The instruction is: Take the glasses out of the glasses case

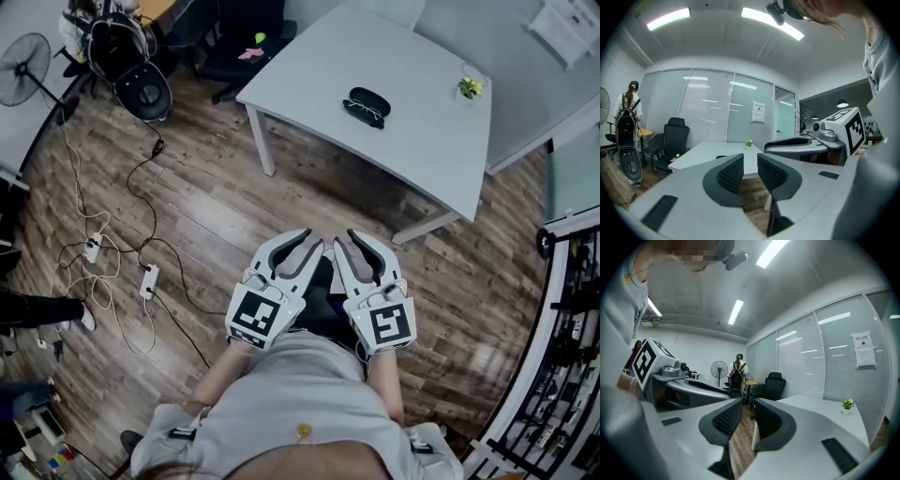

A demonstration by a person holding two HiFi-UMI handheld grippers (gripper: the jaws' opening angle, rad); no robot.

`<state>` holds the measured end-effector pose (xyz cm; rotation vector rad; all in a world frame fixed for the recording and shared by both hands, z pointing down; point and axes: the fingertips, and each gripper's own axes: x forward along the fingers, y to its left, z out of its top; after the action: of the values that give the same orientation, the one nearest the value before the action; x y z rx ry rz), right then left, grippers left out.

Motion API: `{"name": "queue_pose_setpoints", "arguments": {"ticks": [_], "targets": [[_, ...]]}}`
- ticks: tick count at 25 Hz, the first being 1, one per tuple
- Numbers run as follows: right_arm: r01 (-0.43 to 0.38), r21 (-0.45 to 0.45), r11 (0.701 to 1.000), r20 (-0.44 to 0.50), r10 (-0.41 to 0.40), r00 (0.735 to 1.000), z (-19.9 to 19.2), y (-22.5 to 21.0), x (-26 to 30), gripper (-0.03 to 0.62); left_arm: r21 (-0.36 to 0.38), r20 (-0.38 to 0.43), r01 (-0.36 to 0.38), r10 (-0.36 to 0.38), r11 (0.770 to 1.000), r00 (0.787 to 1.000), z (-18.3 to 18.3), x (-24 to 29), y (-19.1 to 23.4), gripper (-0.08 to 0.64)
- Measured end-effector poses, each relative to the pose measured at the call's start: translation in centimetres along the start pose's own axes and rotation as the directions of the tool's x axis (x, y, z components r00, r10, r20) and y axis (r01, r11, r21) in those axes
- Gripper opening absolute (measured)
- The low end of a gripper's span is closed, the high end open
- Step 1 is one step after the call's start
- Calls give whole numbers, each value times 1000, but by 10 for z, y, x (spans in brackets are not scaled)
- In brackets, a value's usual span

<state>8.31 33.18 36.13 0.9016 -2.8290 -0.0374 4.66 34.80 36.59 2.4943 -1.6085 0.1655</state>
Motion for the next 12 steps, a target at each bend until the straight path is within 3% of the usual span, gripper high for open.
{"name": "queue_pose_setpoints", "arguments": {"ticks": [12], "targets": [[-46, -3, 999, 0, 46, 999, 8, -59, 76, 92, 5, -16, -14, 14, 1000, 1000, 22, 74, 56, 91]]}}
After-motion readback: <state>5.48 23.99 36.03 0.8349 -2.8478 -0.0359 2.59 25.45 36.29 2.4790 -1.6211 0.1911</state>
